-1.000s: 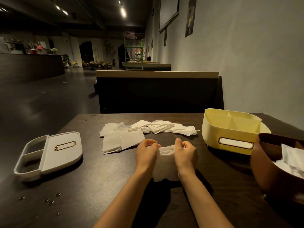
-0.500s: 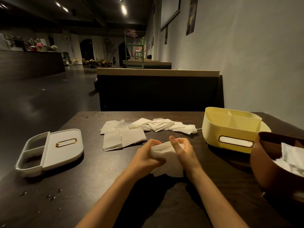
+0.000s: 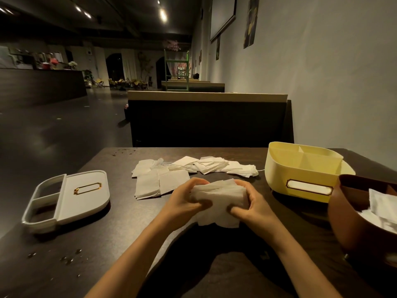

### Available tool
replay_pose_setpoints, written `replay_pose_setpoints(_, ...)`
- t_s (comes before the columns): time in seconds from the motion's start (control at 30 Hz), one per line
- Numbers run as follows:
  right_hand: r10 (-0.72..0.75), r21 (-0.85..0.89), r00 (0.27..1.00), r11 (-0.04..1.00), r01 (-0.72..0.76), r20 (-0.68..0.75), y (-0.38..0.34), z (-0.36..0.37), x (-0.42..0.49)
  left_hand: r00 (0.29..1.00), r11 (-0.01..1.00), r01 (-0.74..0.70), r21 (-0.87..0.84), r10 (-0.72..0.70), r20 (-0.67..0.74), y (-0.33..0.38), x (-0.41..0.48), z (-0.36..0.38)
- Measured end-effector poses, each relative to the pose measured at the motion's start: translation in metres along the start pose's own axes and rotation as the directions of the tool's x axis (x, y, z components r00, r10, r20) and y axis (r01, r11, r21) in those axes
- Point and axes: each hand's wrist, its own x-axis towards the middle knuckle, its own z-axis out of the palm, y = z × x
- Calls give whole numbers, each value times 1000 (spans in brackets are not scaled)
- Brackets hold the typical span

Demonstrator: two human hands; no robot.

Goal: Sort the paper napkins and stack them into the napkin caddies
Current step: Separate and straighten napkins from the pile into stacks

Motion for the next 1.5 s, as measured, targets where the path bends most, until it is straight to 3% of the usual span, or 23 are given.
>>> replay_pose_setpoints(0.1, 53, -183, 997, 982, -40, 62, 0, 6, -2, 999, 999, 23, -29, -24, -27, -1, -3, 3)
replay_pose_setpoints(0.27, 47, -122, 999, 991, -45, 10, 1, 3, -1, 992, 992, 109, -62, -104, 78, 2, -4, 4)
replay_pose_setpoints(0.4, 77, -70, 996, 995, -74, 43, 4, 1, 1, 988, 973, 92, 211, -115, 102, -2, -4, 5)
replay_pose_setpoints(0.5, 94, -67, 996, 993, -93, 14, 3, -1, 1, 994, 954, 59, 294, -84, 76, 0, -4, 4)
replay_pose_setpoints(0.63, 104, -126, 991, 986, -113, -81, 3, 1, 1, 993, 961, 43, 272, -70, 91, 2, -3, 0)
replay_pose_setpoints(0.73, 111, -71, 983, 990, -122, -145, 3, 10, -2, 995, 987, 57, 150, -69, 78, -2, -6, 3)
replay_pose_setpoints(0.87, 165, 127, 935, 983, -131, -314, -4, 28, 1, 996, 997, 65, -36, -67, -66, -5, -10, 19)
replay_pose_setpoints(0.97, 270, 269, 861, 949, -163, -431, -12, 43, 10, 968, 989, 132, -61, -142, -208, -1, -7, 32)
replay_pose_setpoints(1.07, 352, 308, 769, 928, -210, -534, -18, 56, 17, 902, 985, 157, -68, -171, -396, 2, 0, 46)
replay_pose_setpoints(1.2, 317, 260, 695, 947, -190, -645, -20, 64, 23, 802, 982, 168, -84, -185, -568, -3, 5, 54)
replay_pose_setpoints(1.37, 298, 203, 671, 954, -219, -679, -14, 60, 27, 780, 973, 174, -151, -230, -581, -6, 7, 52)
replay_pose_setpoints(1.5, 263, 158, 696, 964, -213, -668, -16, 59, 29, 780, 974, 201, -108, -226, -584, -1, 9, 55)
